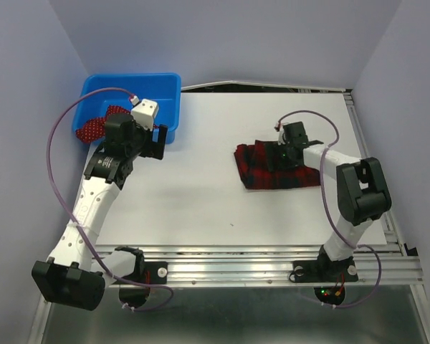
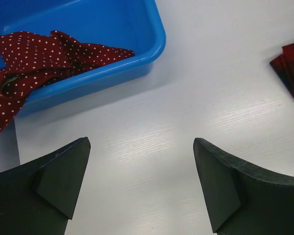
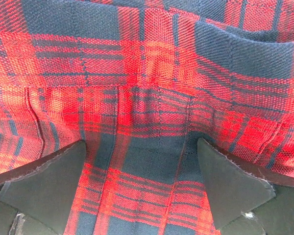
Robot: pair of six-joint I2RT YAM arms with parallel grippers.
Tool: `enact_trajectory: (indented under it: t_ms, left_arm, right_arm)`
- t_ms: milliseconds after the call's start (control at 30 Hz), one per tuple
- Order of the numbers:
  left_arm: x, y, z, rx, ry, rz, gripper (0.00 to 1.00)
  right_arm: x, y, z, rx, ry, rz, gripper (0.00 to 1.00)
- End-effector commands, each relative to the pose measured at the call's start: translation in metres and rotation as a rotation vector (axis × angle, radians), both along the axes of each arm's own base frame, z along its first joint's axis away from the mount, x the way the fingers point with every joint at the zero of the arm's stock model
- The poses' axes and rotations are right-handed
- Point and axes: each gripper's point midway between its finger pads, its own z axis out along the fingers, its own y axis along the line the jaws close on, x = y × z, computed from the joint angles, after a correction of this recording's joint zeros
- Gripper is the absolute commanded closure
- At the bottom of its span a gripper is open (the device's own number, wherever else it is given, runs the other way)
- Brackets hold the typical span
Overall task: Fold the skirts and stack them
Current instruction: Neatly place the folded skirt to the corner
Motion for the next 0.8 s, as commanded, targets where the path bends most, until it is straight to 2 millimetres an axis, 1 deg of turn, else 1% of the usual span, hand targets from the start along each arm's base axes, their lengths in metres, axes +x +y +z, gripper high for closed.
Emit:
enact_trajectory:
  t_ms: [0, 33, 67, 100, 167, 200, 233, 300, 333, 367, 400, 467, 533, 567, 633, 733, 767]
  left_arm:
    - [0.002, -0.008, 0.004, -0.007, -0.005, -0.061, 0.01]
    - [0.005, -0.01, 0.001, -0.008, 0.008, -0.064, 0.01]
    - [0.006, -0.013, 0.002, -0.017, 0.011, -0.077, 0.02]
    - [0.008, -0.015, -0.001, -0.024, 0.023, -0.084, 0.01]
    - [0.011, -0.017, 0.0, -0.034, 0.028, -0.087, 0.01]
    - [0.012, -0.019, 0.0, -0.038, 0.03, -0.092, 0.01]
    - [0.014, -0.02, -0.002, -0.04, 0.04, -0.095, 0.01]
    - [0.016, -0.019, -0.003, -0.037, 0.046, -0.086, 0.01]
    - [0.017, -0.019, -0.003, -0.035, 0.05, -0.086, 0.01]
    - [0.018, -0.019, -0.004, -0.036, 0.055, -0.089, 0.01]
    - [0.018, -0.019, -0.002, -0.036, 0.053, -0.09, 0.01]
    - [0.019, -0.02, -0.002, -0.037, 0.056, -0.09, 0.01]
    - [0.02, -0.02, -0.001, -0.035, 0.056, -0.092, 0.01]
    - [0.02, -0.019, 0.0, -0.034, 0.054, -0.09, 0.01]
    - [0.021, -0.019, -0.001, -0.033, 0.06, -0.085, 0.01]
    - [0.024, -0.018, -0.002, -0.052, 0.078, -0.08, 0.01]
    - [0.026, -0.017, 0.002, -0.067, 0.078, -0.079, 0.02]
  right_arm:
    - [-0.015, -0.095, -0.026, -0.109, 0.107, -0.031, 0.0]
    - [-0.013, -0.111, -0.027, -0.133, 0.108, -0.007, 0.0]
    - [-0.006, -0.127, -0.024, -0.109, 0.1, -0.014, 0.0]
    - [-0.003, -0.138, -0.029, -0.134, 0.107, 0.029, 0.0]
    - [0.004, -0.151, -0.031, -0.123, 0.105, 0.034, 0.0]
    - [0.016, -0.159, -0.025, -0.125, 0.083, 0.035, 0.0]
    - [0.018, -0.171, -0.033, -0.122, 0.104, 0.031, 0.0]
    - [0.026, -0.182, -0.035, -0.124, 0.109, 0.036, 0.0]
    - [0.034, -0.193, -0.039, -0.131, 0.113, 0.029, 0.0]
    - [0.039, -0.199, -0.04, -0.135, 0.109, 0.022, 0.0]
    - [0.042, -0.199, -0.042, -0.134, 0.116, 0.025, 0.0]
    - [0.052, -0.21, -0.044, -0.126, 0.115, 0.005, 0.0]
    - [0.057, -0.211, -0.044, -0.125, 0.11, -0.003, 0.0]
    - [0.063, -0.214, -0.041, -0.128, 0.099, -0.018, 0.0]
    - [0.065, -0.212, -0.044, -0.114, 0.107, -0.03, 0.0]
    - [0.071, -0.213, -0.039, -0.11, 0.095, -0.047, 0.0]
    - [0.07, -0.214, -0.039, -0.111, 0.101, -0.048, 0.0]
